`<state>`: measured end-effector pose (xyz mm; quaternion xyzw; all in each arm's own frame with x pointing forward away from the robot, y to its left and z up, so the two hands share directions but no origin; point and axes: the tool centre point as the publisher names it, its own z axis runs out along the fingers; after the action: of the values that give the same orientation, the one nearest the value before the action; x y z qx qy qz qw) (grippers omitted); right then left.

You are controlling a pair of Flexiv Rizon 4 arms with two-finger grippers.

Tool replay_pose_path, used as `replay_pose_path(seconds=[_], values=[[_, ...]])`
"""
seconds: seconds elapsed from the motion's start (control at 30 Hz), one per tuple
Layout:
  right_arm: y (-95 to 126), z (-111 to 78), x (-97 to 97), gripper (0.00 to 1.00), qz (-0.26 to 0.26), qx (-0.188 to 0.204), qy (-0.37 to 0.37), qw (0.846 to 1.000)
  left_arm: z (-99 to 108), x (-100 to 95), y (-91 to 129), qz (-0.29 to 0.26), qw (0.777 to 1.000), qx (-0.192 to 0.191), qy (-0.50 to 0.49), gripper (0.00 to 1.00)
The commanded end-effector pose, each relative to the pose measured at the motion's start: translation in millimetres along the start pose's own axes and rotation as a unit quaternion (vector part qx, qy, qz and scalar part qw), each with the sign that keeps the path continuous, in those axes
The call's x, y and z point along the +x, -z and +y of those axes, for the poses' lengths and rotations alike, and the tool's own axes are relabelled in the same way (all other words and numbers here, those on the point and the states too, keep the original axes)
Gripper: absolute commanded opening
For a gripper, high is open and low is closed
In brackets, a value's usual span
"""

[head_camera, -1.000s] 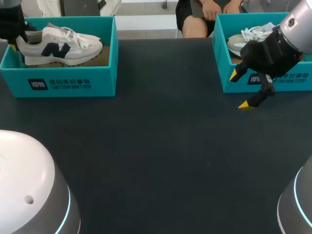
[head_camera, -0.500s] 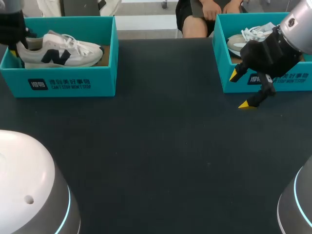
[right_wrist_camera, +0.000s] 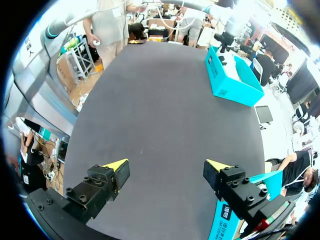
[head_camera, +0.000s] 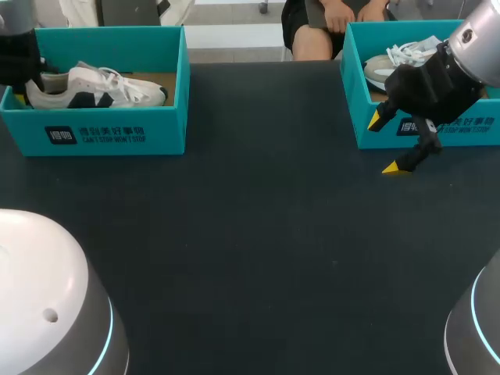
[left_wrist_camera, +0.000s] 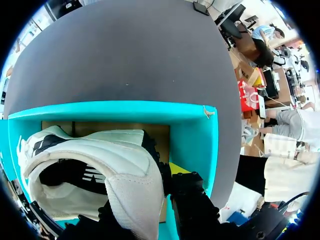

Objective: Take the shoe out of the shoebox, open the shoe tongue, remove and reinsert the insole, then place the shoe into the shoebox

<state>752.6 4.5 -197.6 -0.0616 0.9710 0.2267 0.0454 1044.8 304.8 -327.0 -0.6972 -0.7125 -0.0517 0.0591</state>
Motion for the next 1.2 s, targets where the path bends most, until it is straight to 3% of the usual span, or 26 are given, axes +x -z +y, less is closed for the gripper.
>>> replay_pose_path(seconds=[0.03,1.13,1.17,1.2], values=[[-1,0.5,-0.6,1.00,0.000,0.001,0.000,1.000,-7,1.5,-2,-0.002,1.000,0.000,0.000,0.00],[-1,0.5,-0.6,1.00,0.000,0.001,0.000,1.000,-7,-8.8,-60,0.006,0.998,0.058,-0.039,0.00],[-1,0.5,-0.6,1.00,0.000,0.001,0.000,1.000,-7,-8.8,-60,0.005,0.997,0.059,-0.041,0.01],[-1,0.5,-0.6,1.00,0.000,0.001,0.000,1.000,-6,-8.6,-60,0.000,0.997,0.064,-0.040,0.25]])
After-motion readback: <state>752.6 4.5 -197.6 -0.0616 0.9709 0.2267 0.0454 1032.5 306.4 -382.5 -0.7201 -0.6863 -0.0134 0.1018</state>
